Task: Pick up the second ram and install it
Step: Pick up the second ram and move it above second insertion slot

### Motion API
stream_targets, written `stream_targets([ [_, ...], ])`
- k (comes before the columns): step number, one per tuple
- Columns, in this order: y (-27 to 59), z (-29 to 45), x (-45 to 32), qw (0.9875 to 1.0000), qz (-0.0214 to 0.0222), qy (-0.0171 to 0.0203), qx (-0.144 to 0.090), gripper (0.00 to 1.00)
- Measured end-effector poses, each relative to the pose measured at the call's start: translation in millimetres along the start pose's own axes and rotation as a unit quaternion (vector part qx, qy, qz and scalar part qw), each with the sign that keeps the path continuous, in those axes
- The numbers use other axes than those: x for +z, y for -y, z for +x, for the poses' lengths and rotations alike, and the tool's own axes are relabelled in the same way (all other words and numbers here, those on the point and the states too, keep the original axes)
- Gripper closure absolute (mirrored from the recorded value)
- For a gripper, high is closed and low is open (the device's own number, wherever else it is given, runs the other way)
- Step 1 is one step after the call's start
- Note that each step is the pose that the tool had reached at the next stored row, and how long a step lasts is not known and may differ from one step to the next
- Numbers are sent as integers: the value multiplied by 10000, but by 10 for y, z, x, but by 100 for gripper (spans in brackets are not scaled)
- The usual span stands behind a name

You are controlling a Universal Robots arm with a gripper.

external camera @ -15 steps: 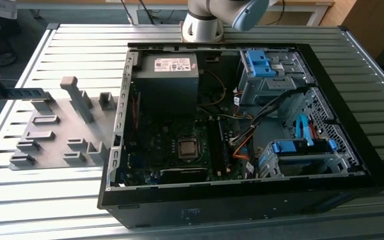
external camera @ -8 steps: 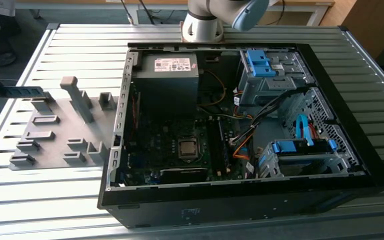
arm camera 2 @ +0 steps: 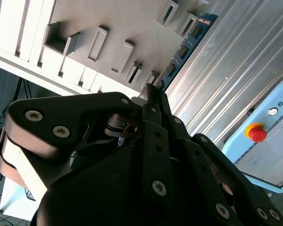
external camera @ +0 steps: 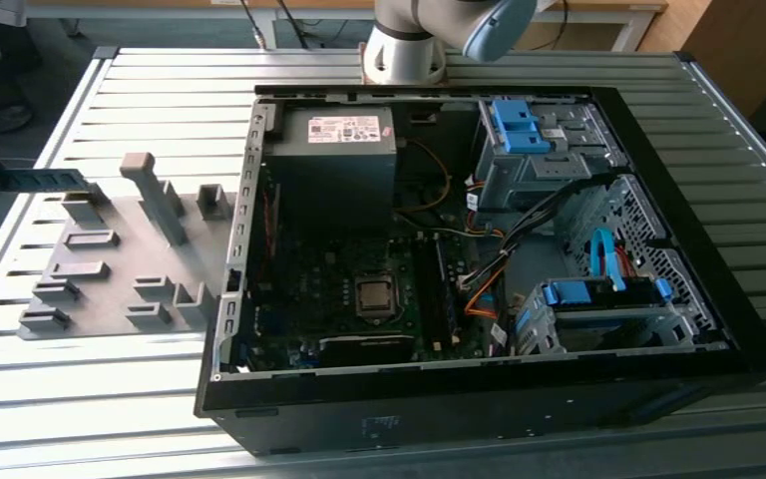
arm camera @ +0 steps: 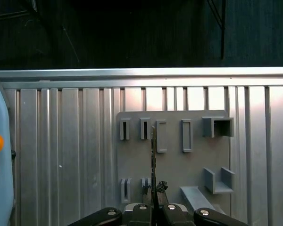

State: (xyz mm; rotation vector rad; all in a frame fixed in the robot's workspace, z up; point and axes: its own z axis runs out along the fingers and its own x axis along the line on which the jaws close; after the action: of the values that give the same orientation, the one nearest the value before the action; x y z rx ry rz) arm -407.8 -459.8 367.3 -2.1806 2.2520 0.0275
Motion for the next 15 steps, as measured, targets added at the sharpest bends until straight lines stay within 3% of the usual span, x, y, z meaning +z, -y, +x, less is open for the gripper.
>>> stream_targets([
  [15,-1,-3,-163,10000,0,0,0,86],
])
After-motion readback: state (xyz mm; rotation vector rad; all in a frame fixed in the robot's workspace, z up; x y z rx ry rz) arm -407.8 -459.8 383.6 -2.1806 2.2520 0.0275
